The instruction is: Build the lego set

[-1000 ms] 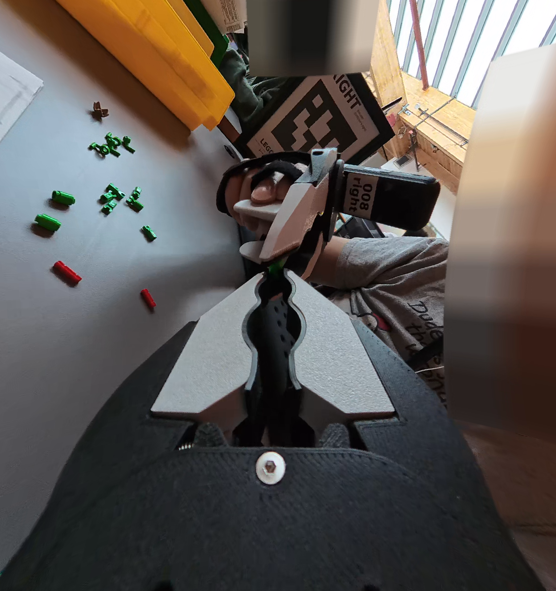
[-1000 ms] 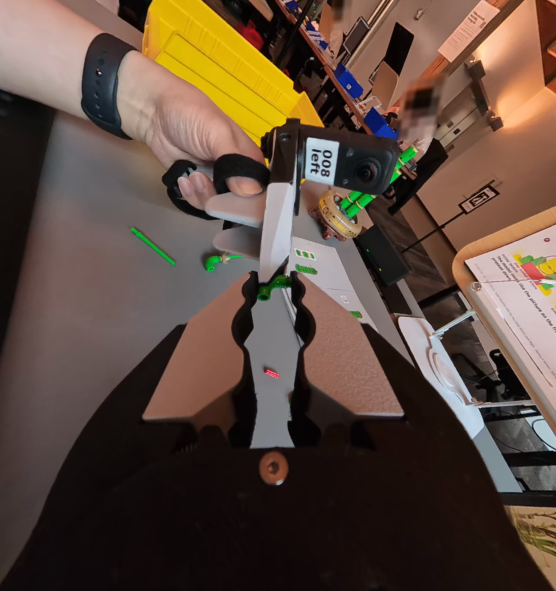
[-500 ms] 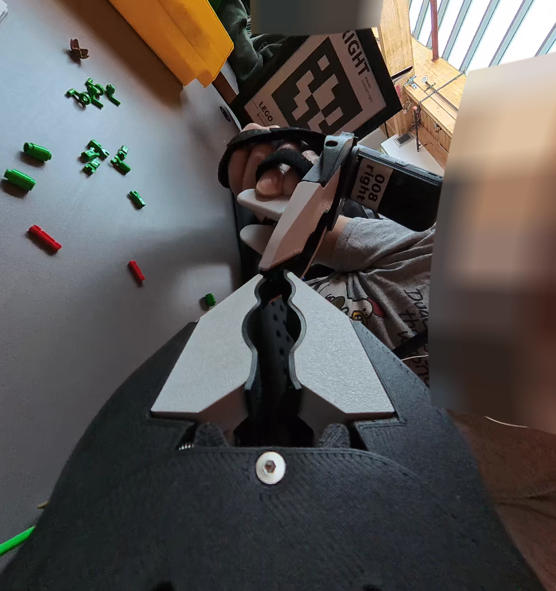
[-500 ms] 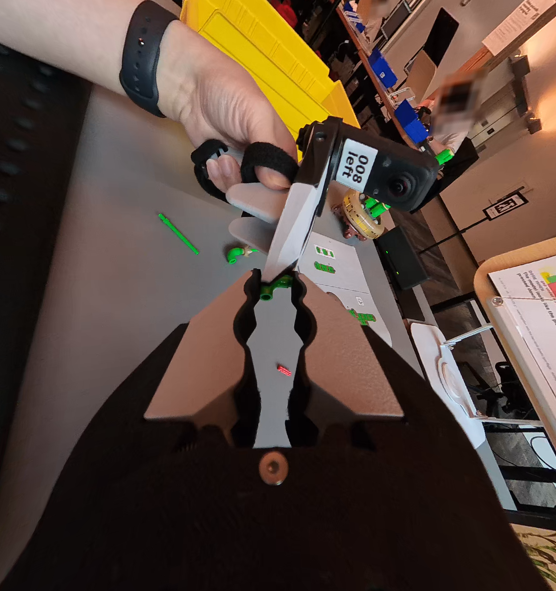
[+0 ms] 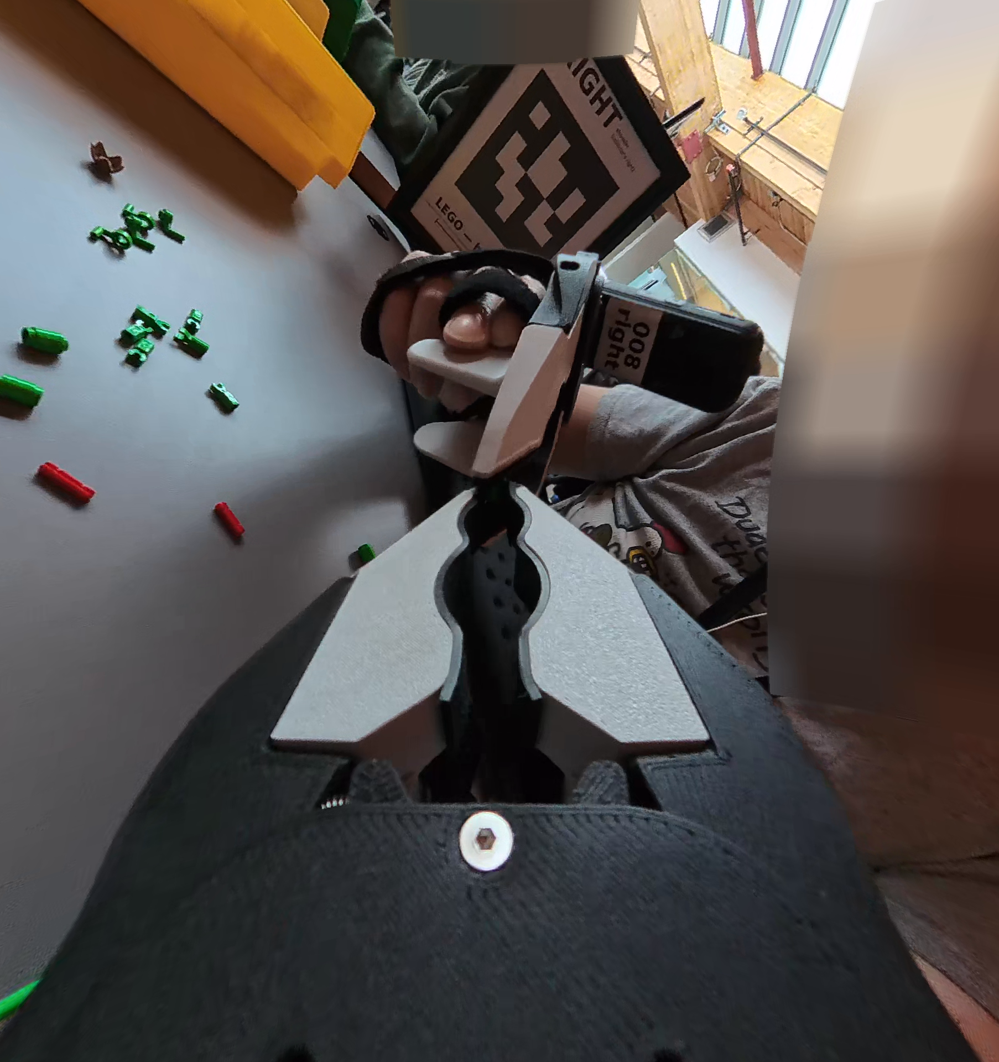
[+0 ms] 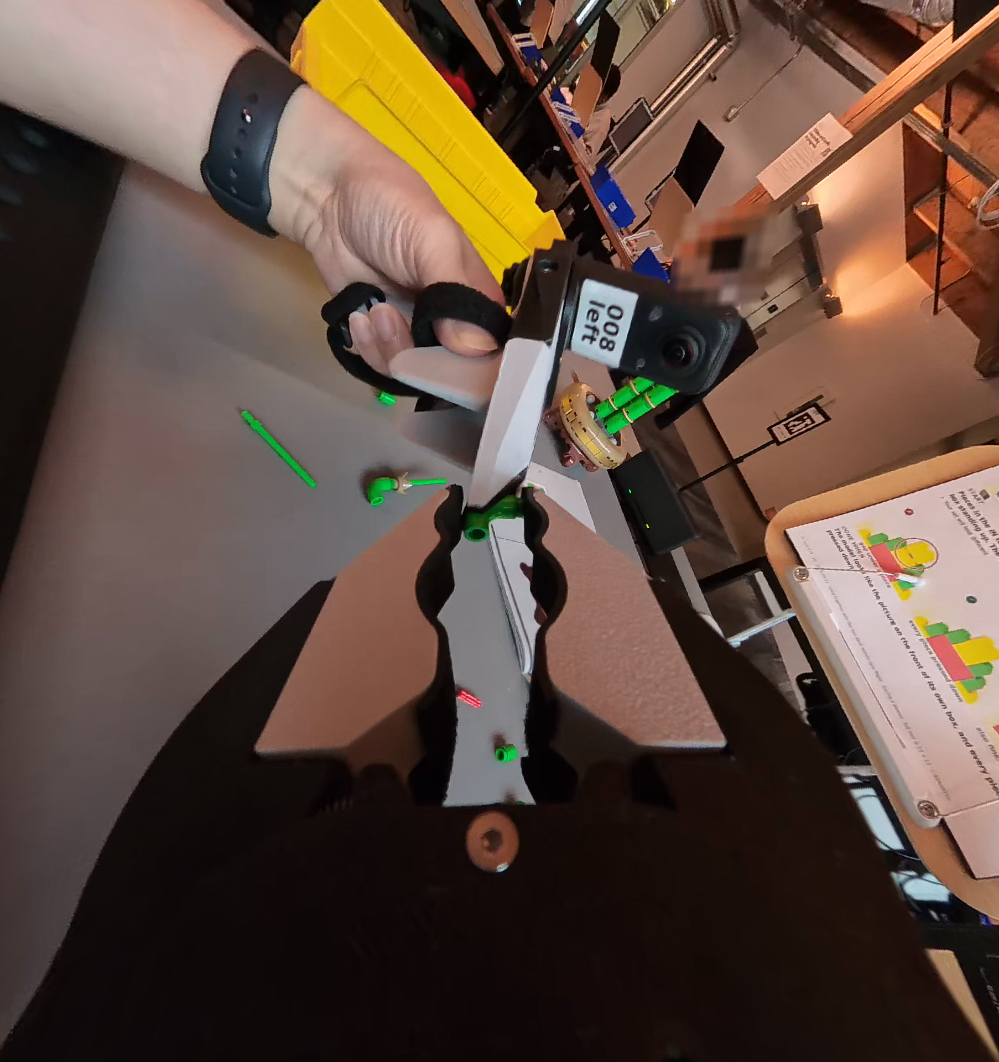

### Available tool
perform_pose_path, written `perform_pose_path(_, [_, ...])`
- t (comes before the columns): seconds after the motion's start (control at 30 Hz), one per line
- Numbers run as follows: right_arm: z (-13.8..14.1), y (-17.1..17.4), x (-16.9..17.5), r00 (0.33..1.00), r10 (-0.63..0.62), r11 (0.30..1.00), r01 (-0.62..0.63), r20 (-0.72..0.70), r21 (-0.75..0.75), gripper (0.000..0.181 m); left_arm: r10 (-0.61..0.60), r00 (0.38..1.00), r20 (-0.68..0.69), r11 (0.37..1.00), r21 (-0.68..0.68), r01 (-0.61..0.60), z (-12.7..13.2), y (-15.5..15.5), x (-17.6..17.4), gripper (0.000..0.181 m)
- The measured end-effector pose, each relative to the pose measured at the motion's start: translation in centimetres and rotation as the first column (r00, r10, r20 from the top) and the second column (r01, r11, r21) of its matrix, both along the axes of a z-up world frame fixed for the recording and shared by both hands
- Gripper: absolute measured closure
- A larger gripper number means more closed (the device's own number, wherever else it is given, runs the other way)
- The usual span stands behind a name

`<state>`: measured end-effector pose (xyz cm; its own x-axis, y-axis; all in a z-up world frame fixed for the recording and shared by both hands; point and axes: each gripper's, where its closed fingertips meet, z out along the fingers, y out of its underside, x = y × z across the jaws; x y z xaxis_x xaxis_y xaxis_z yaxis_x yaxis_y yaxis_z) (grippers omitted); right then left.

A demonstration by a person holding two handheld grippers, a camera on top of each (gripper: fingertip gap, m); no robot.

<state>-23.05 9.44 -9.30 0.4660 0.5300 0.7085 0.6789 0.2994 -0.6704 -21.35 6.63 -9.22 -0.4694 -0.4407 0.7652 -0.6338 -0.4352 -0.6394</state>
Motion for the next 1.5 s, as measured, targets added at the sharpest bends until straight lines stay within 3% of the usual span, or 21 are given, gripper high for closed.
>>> perform_pose_path(0.47, [0.4, -1.2, -0.4, 0.994, 0.075, 0.993, -0.081, -0.079, -0.086, 0.163, -0.091, 0.996, 0.019, 0.991, -0.094, 0.093, 0.5, -1.0, -0.5, 0.177])
perform_pose_path(0.83, [0.1, -1.4, -0.4, 0.998, 0.052, 0.993, -0.055, -0.031, -0.1, 0.165, -0.102, 0.995, 0.008, 0.991, -0.088, 0.102, 0.3, -1.3, -0.5, 0.177])
perform_pose_path(1.23, [0.1, -1.4, -0.4, 0.999, 0.044, 0.995, -0.044, -0.003, -0.088, 0.165, -0.099, 0.995, 0.007, 0.992, -0.082, 0.1, 0.3, -1.3, -0.5, 0.177])
perform_pose_path(1.3, [0.7, -1.2, -0.5, 0.998, 0.045, 0.997, -0.048, -0.05, -0.065, 0.164, -0.09, 0.996, 0.027, 0.991, -0.093, 0.092, 0.8, -1.1, -0.6, 0.177])
perform_pose_path(1.5, [0.8, -0.5, 0.3, 0.995, 0.022, 0.997, -0.029, -0.093, -0.076, 0.154, -0.003, 1.0, 0.01, 0.998, -0.058, 0.004, 0.4, 0.6, -0.4, 0.177])
